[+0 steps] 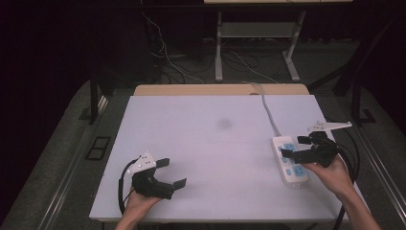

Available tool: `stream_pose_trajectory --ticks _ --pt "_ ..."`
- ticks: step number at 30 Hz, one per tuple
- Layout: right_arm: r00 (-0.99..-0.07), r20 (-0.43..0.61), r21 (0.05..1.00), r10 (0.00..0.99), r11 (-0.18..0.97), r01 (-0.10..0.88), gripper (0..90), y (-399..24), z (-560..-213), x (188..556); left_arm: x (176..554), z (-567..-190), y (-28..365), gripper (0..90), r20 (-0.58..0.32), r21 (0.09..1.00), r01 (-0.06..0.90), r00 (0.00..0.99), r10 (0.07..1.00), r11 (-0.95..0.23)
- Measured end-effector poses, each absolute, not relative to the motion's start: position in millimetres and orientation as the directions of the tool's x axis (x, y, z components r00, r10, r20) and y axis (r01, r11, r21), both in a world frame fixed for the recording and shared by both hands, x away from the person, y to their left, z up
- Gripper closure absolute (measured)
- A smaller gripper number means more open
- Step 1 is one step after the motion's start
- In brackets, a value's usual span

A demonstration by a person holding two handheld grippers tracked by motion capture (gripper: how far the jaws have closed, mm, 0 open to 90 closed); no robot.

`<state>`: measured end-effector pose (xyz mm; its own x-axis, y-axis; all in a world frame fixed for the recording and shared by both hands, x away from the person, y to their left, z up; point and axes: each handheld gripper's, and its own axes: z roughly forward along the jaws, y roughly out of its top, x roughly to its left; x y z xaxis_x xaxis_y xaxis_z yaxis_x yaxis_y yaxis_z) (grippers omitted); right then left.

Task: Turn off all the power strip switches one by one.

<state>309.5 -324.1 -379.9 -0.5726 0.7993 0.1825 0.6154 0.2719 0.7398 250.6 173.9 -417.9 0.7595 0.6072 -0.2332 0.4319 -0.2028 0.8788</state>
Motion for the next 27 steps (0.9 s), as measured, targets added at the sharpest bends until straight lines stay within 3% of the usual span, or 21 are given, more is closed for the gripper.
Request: stream_pose_trajectory --ticks 10,16,27 --pt "-0.585 0.257 0.785 0.769 0.187 0.591 0.4 -322.9 -388.2 276.0 249.8 -416.7 175.4 0.0 -0.234 0.883 0.429 0.757 0.610 -0.193" --pt "-0.593 0.251 0.809 0.765 0.171 0.562 0.4 -316.5 -402.5 252.5 250.6 -417.3 175.7 0.0 -0.238 0.881 0.432 0.756 0.610 -0.193" --pt "-0.631 0.265 0.814 0.730 0.181 0.551 0.4 -307.1 -419.3 242.3 251.6 -417.6 176.4 0.0 -0.238 0.880 0.433 0.757 0.609 -0.194"
